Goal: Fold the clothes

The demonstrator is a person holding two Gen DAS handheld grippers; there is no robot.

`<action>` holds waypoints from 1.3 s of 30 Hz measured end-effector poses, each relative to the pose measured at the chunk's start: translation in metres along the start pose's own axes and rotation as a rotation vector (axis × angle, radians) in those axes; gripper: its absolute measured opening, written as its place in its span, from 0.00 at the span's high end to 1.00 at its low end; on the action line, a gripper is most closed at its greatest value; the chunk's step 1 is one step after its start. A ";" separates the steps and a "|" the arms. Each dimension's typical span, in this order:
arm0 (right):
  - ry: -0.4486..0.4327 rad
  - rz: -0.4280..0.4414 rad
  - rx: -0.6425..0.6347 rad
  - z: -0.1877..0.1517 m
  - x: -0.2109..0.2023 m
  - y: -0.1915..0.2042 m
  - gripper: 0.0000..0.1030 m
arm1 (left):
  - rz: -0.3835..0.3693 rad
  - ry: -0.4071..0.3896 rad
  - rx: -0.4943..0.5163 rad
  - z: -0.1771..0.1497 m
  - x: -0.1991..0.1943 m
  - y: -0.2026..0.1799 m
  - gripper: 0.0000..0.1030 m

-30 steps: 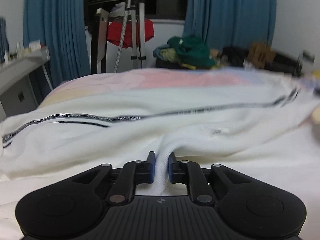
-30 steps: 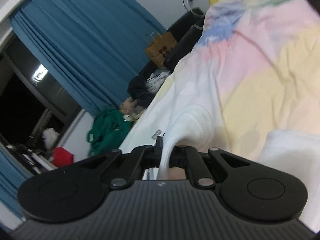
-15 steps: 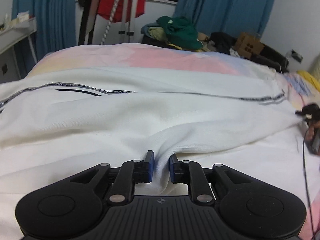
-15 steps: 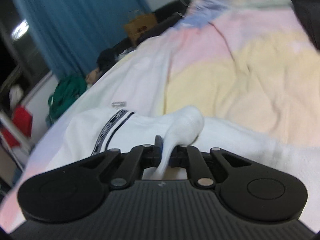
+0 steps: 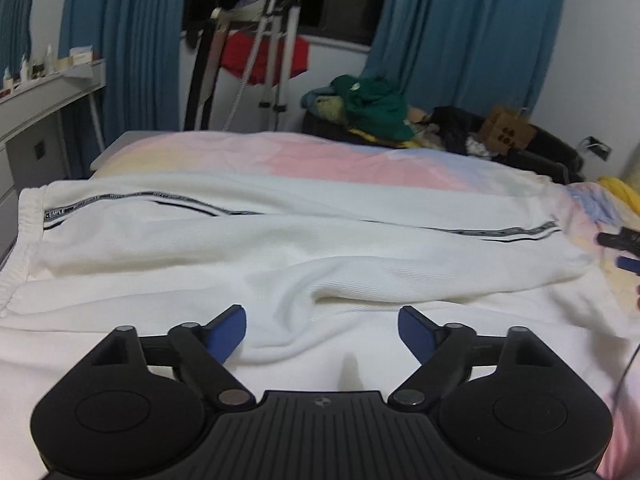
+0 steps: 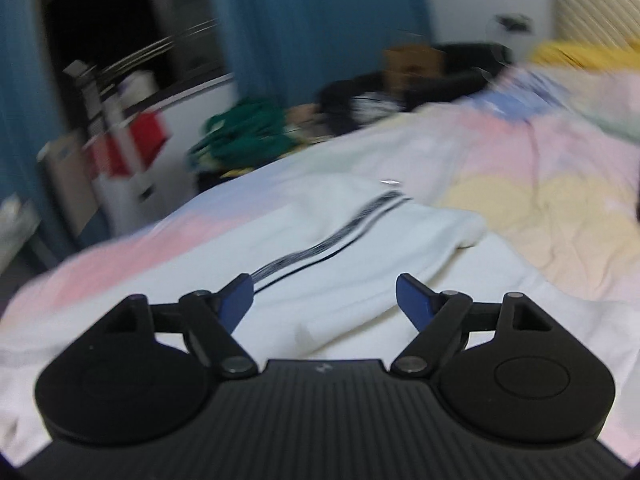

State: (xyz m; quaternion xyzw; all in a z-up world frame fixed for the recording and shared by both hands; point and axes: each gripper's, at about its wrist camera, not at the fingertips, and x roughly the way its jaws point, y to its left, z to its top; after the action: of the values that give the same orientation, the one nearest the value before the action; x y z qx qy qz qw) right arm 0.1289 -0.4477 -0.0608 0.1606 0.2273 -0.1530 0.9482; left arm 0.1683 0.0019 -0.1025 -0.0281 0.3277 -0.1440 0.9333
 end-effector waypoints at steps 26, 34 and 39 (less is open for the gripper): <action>-0.014 0.085 -0.011 -0.021 -0.071 0.009 0.14 | 0.361 -0.073 -0.587 -0.054 -0.147 0.102 0.02; -0.058 -0.084 0.402 -0.019 -0.089 -0.076 0.14 | 0.252 -0.140 -0.960 -0.079 -0.183 0.197 0.06; -0.022 -0.199 0.720 -0.041 -0.087 -0.137 0.14 | 0.088 -0.035 -1.149 -0.107 -0.164 0.232 0.15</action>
State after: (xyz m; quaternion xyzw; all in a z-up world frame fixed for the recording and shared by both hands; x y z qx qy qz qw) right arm -0.0102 -0.5376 -0.0858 0.4592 0.1632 -0.3162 0.8140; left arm 0.0378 0.2753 -0.1219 -0.5193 0.3385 0.0966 0.7787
